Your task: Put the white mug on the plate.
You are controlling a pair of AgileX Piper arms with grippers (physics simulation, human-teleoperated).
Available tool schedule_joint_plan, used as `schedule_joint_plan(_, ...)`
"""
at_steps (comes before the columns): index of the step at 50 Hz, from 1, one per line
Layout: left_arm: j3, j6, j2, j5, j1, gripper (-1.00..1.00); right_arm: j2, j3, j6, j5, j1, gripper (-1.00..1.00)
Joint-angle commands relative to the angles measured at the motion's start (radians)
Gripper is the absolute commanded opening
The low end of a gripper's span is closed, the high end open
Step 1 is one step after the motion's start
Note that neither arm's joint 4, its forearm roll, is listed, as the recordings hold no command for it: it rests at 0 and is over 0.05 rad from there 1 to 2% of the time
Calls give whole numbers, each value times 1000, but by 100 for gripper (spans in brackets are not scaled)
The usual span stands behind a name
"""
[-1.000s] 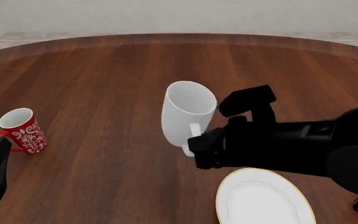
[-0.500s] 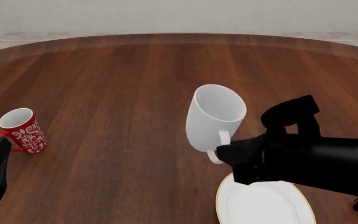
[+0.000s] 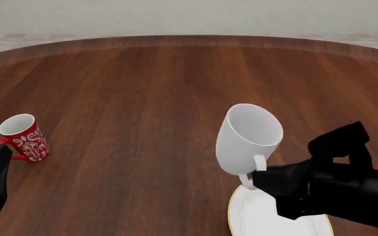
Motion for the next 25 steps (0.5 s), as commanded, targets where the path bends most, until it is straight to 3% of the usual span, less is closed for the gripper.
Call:
schedule_joint_plan(1, 0, 0, 0, 0, 0, 100, -82, 41, 9, 51, -16, -100)
schedule_joint_plan(25, 0, 0, 0, 0, 0, 100, -224, 122, 16, 142, -50, -100)
